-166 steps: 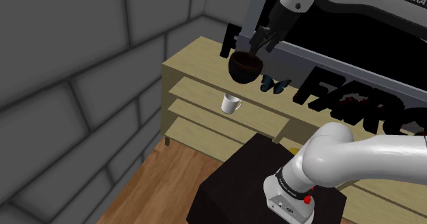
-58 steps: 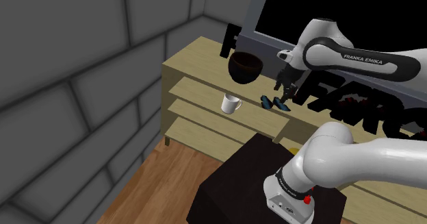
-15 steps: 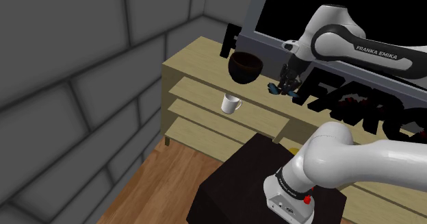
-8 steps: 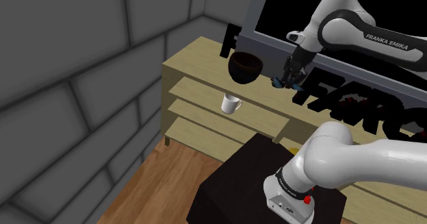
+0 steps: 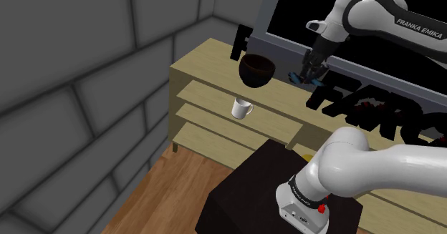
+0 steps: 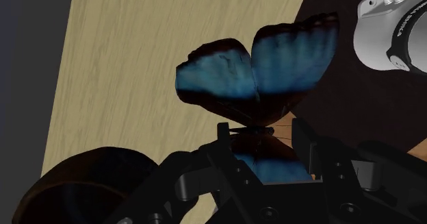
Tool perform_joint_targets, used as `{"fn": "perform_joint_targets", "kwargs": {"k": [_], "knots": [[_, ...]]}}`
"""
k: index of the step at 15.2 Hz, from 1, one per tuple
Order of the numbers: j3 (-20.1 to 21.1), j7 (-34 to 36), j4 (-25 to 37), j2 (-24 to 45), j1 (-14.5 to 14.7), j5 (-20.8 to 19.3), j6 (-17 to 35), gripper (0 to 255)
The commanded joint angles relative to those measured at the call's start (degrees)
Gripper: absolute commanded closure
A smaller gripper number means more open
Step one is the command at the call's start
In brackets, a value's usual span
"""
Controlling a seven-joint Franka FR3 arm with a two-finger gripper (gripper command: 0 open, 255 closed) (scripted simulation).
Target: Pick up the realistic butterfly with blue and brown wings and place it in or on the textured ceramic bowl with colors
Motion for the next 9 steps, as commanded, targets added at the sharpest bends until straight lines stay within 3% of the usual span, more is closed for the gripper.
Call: {"fn": "perform_joint_targets", "kwargs": {"k": [1,4,9], "knots": [[0.4,-0.1,1.7,0.5,0.2,0.4,-1.2,255],[0.9,-0.4,4.0,1.1,0.5,0.9,-3.0,255],[-1.6,0.1,10.9,12.3,4.8,3.2,1.7,255]]}}
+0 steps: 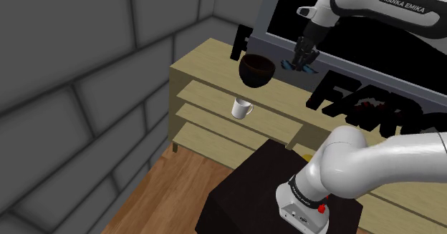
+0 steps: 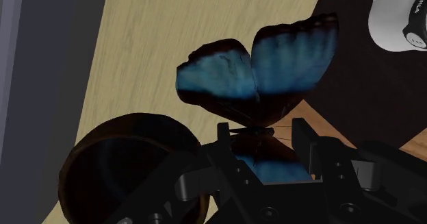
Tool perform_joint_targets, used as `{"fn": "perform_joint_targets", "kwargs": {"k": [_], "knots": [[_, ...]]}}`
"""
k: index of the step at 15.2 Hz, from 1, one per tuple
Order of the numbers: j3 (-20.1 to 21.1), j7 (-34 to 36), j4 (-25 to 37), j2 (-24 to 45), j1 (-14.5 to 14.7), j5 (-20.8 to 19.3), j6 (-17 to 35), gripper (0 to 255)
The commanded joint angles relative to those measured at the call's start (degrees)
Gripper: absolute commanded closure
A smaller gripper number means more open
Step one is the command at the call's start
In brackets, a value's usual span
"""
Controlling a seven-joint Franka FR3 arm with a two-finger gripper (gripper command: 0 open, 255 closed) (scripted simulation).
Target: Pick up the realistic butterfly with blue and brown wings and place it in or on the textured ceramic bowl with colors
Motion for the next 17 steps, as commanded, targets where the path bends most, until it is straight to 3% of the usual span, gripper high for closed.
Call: {"fn": "perform_joint_targets", "kwargs": {"k": [1,7,12,17], "knots": [[-1.1,-0.1,2.8,4.3,1.6,1.0,1.7,255],[-5.1,-2.0,13.6,18.7,6.1,5.8,4.9,255],[-8.9,-5.5,24.7,31.7,8.6,12.2,5.5,255],[-8.9,-5.2,20.5,31.3,8.3,11.9,9.4,255]]}}
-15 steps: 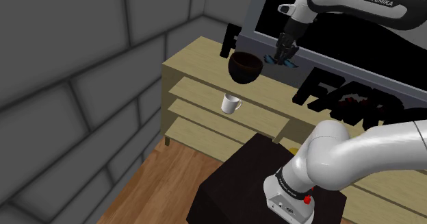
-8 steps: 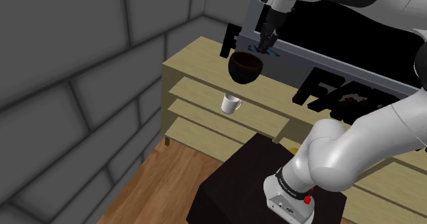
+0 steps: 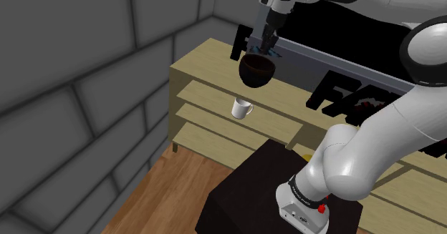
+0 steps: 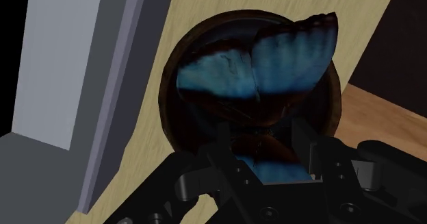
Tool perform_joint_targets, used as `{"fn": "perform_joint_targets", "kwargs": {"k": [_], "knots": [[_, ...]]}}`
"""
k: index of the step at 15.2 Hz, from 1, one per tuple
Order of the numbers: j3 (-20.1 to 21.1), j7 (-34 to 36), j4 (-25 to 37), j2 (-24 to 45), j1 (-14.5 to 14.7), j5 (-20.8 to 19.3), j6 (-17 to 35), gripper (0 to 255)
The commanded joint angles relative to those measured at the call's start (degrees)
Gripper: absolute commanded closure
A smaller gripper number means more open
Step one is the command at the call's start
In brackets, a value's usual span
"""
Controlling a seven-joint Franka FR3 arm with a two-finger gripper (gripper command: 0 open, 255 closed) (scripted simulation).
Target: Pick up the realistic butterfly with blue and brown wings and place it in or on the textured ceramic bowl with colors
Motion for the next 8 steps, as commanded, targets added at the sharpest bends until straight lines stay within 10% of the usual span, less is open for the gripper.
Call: {"fn": "perform_joint_targets", "kwargs": {"k": [1,8], "knots": [[-0.1,0.1,-1.6,0.1,0.0,0.0,1.7,255],[-0.5,0.2,-6.8,0.2,-0.2,-0.1,7.0,255]]}}
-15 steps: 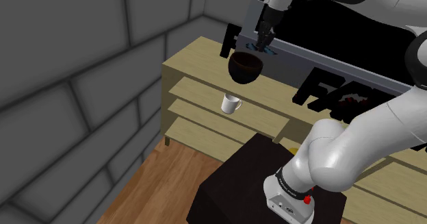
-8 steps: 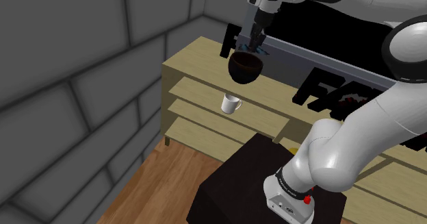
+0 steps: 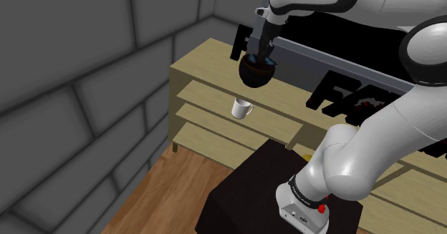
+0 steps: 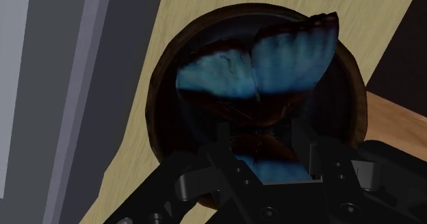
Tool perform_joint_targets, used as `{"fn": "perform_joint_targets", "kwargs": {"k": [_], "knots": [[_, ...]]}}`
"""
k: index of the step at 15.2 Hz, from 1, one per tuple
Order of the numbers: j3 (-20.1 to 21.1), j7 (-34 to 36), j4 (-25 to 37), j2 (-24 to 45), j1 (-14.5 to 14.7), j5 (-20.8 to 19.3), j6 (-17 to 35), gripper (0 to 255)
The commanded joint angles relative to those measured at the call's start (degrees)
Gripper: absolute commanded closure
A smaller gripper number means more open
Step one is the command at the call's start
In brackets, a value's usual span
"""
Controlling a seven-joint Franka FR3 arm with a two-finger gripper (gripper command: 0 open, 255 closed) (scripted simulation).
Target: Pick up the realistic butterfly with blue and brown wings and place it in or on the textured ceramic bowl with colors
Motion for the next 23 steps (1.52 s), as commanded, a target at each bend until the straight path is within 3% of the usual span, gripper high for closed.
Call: {"fn": "perform_joint_targets", "kwargs": {"k": [1,9,10,15,19,23], "knots": [[-0.2,-0.1,-1.5,0.1,-0.1,0.0,1.7,255],[-0.3,-0.1,-2.0,0.2,-0.1,0.0,2.2,255],[-0.2,-0.1,-2.1,0.1,-0.1,0.0,2.2,0],[-0.3,-0.1,-2.0,0.2,-0.1,0.0,2.2,0],[0.3,-0.1,4.9,-0.2,0.2,0.1,-5.1,0],[0.3,-0.1,4.9,-0.2,0.2,0.1,-5.1,0]]}}
